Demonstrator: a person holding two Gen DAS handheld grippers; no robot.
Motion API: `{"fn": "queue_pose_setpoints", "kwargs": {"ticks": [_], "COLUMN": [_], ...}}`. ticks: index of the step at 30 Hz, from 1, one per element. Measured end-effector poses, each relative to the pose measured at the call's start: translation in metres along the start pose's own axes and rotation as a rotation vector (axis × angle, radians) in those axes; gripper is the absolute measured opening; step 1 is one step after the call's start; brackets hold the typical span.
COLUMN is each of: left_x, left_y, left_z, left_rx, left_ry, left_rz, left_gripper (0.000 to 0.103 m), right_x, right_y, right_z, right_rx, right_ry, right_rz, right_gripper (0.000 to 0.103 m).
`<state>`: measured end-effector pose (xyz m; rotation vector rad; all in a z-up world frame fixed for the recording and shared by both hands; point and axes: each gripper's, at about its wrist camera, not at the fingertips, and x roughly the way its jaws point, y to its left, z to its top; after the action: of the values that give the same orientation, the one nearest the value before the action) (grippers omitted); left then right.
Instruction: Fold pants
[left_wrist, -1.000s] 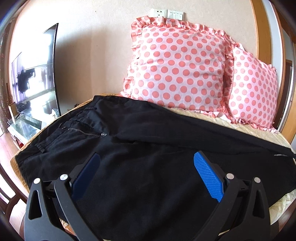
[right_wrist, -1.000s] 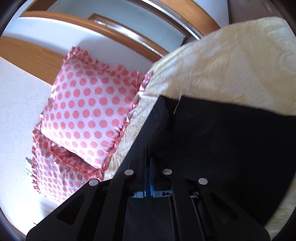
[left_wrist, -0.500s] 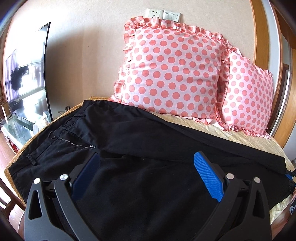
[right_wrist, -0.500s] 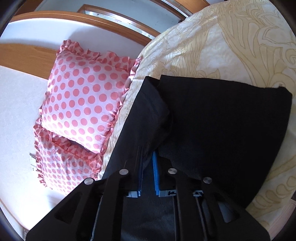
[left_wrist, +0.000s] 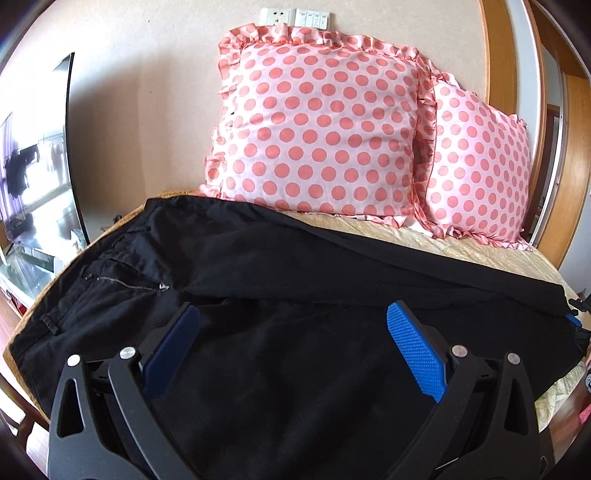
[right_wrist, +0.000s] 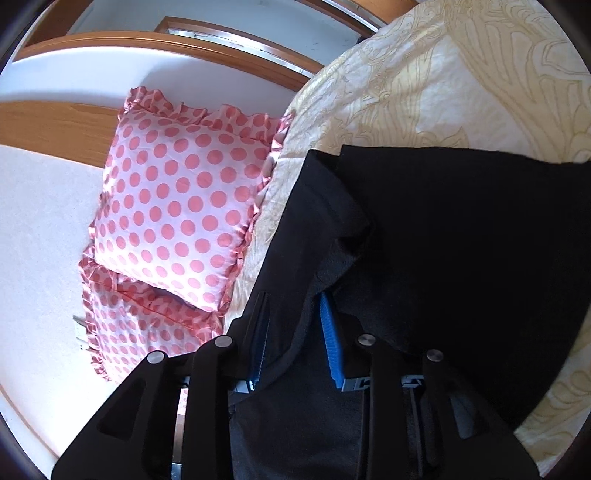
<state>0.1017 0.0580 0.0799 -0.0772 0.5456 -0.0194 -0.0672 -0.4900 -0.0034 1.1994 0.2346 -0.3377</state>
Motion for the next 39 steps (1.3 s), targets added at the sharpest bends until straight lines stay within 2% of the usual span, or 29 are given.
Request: {"fn": "queue_pose_setpoints", "kwargs": {"ticks": [2,4,9,14,18,19,20,24,27,32,36,39], "left_x": [0.003,0.005,0.011,0.019,0.022,0.025,0.028,0.042,0.064,0.131,0.197,0.248], "left_y": [0.005,0.009,0.015,0.020,0.024,0.026,0.030,0.049,0.068,0.096,0.113,0.125], "left_z": [0.000,0.000,0.001,0.003,0.008,0.012,0.017,0.042,0.071,0.120,0.142,0.150], "left_rx": [-0.014,-0.026,-0.037,-0.049,-0.036,-0.040,-0.048,-0.095,-0.135,-0.191,-0.262,-0.354], "left_ry": [0.008,0.015,0.024,0.056,0.049,0.058,0.066,0.067,0.058,0.111,0.242,0.356], "left_rz": [0.007,0.013,0.041,0.015,0.017,0.006,-0.005,-0.003,0.018,0.095,0.081,0.063], "left_gripper": [0.101,0.101,0.101,0.101,0.101,0.101,0.101,0.101,0.101,0.101,0.101,0.092], "right_x": [0.002,0.001,0.002,0.018,0.026,0.030,0.033,0.025,0.017,0.016,0.015,0.016], "right_y": [0.006,0.015,0.019,0.024,0.028,0.029,0.026,0.011,0.007,0.008,0.008,0.009], "right_z": [-0.003,-0.007,-0.009,-0.012,-0.013,-0.014,-0.013,-0.010,-0.009,-0.010,-0.008,-0.008], "right_rx": [-0.048,-0.096,-0.105,-0.112,-0.145,-0.169,-0.163,-0.102,-0.091,-0.089,-0.105,-0.127], "right_ry": [0.002,0.008,-0.015,0.020,0.000,-0.001,0.001,-0.027,-0.052,-0.074,-0.085,-0.081], "right_rz": [-0.046,-0.145,-0.222,-0.154,-0.146,-0.151,-0.140,-0.063,-0.045,-0.048,-0.061,-0.079], "right_gripper": [0.029,0.029,0.030,0.030,0.029,0.020,0.006,0.003,0.003,0.003,0.003,0.003]}}
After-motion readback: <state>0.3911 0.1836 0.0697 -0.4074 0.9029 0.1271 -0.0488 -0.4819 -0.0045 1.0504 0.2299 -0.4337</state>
